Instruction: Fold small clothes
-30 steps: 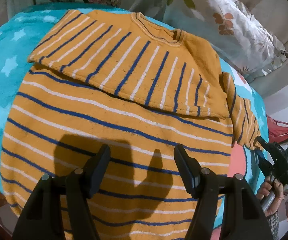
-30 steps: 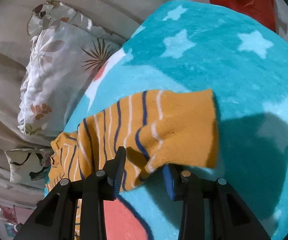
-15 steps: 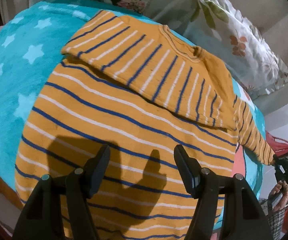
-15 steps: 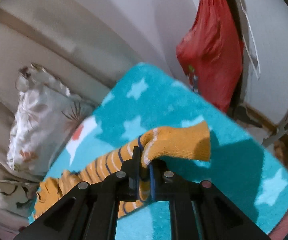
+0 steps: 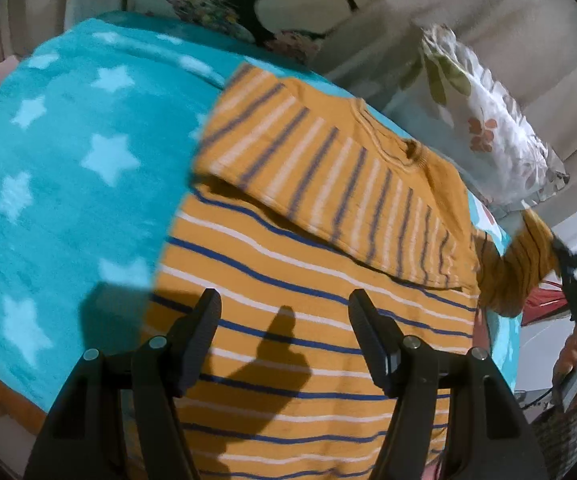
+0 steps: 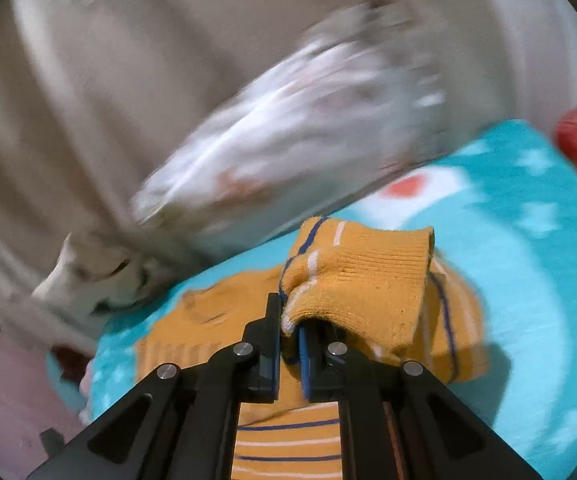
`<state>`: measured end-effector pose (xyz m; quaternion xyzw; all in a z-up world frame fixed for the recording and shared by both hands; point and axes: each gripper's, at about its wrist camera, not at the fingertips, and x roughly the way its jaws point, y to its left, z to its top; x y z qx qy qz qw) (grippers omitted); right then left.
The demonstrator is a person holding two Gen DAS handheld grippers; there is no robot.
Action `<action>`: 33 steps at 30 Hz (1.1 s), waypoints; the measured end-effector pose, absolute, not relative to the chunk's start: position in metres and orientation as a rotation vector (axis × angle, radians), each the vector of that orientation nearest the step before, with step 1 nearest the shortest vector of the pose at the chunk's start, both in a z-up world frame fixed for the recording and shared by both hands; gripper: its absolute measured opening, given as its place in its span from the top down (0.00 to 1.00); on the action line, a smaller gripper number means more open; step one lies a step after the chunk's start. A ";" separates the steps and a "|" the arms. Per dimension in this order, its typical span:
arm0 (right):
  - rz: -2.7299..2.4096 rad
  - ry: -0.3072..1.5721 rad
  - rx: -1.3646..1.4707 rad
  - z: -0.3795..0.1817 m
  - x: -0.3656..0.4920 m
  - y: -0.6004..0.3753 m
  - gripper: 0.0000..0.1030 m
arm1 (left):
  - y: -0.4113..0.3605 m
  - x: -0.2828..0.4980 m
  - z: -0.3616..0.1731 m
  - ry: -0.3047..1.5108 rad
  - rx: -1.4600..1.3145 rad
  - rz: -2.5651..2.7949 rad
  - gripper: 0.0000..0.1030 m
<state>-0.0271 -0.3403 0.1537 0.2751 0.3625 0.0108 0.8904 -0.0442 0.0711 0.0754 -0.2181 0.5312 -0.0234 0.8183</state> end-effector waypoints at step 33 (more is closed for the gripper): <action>0.422 0.851 -0.616 0.038 0.023 0.129 0.75 | 0.237 -0.075 0.037 1.149 -0.574 0.124 0.37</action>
